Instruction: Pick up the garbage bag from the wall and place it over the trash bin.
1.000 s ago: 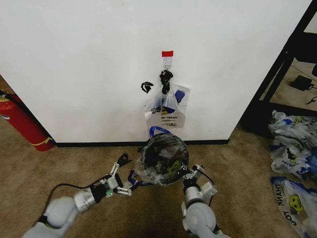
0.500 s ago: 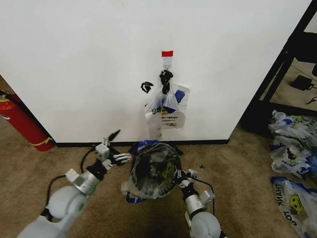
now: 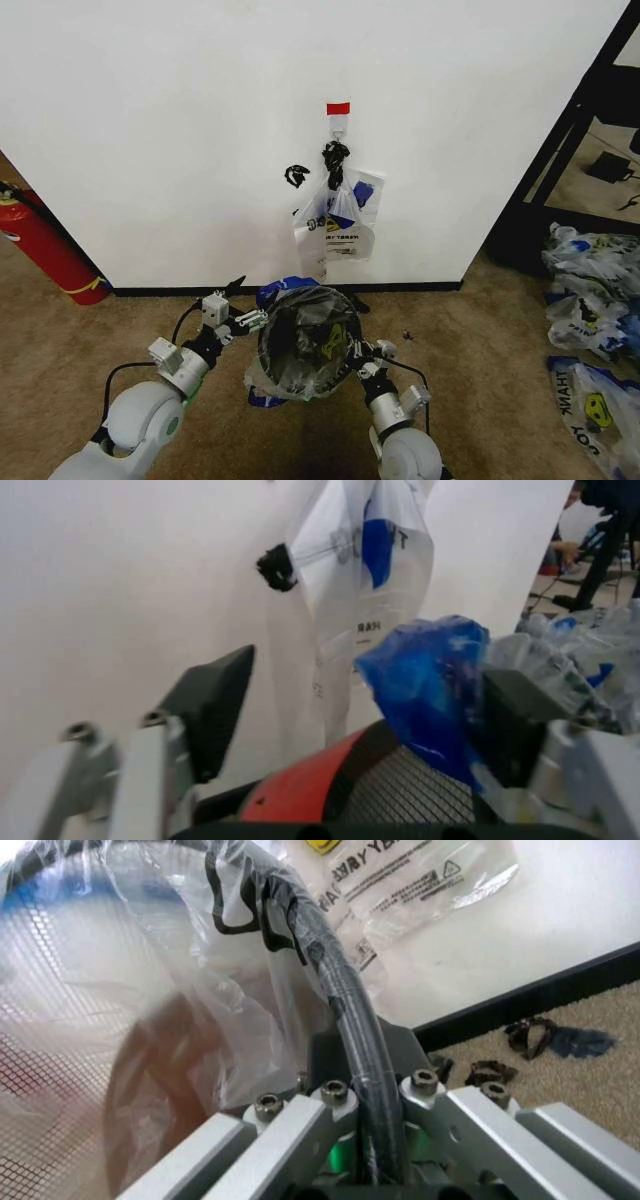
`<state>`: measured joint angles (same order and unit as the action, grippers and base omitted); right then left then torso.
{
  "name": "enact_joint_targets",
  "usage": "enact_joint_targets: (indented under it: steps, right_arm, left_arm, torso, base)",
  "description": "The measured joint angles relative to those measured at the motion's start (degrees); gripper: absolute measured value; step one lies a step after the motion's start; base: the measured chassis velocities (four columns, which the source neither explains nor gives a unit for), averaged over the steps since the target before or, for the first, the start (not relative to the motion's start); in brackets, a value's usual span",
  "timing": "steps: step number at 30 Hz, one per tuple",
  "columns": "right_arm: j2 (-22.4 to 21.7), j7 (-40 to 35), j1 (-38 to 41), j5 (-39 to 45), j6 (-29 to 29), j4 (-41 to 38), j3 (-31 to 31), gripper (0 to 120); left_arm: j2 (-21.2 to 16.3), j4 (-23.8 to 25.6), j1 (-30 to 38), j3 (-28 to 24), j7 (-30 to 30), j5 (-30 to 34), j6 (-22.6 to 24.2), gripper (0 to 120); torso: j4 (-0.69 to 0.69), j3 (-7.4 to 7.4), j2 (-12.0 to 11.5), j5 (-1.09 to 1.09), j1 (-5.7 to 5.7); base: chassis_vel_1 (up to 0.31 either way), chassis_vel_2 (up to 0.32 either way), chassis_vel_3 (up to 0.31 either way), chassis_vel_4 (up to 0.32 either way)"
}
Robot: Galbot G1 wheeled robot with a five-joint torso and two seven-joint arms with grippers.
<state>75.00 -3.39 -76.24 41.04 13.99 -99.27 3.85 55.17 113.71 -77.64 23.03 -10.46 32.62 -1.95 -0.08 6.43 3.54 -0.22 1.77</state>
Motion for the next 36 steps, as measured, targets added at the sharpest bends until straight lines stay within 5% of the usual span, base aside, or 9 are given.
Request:
enact_joint_targets:
  steps: [9, 19, 36]
  right_arm:
    - [-0.3, 0.1, 0.2, -1.8, 0.2, 0.4, 0.2, 0]
    - [-0.8, 3.0, 0.2, -5.0, 2.4, 1.4, 0.7, 0]
    - [-3.2, 14.5, 0.2, 2.5, 3.1, 2.1, 1.0, 0]
  left_arm:
    - [-0.5, 1.1, 0.0, 0.8, -8.1, 4.6, 3.3, 36]
    - [-0.5, 0.6, 0.9, 0.7, -9.0, 4.8, 4.5, 0]
    - [-4.5, -10.4, 7.6, 0.2, -17.6, -5.8, -4.1, 0]
  torso:
    - [0.0, 0.0, 0.0, 0.0, 0.0]
    - [0.0, 0.0, 0.0, 0.0, 0.0]
    - [-0.01, 0.0, 0.0, 0.0, 0.0]
  base:
    - [0.0, 0.0, 0.0, 0.0]
    - [0.0, 0.0, 0.0, 0.0]
    - [0.0, 0.0, 0.0, 0.0]
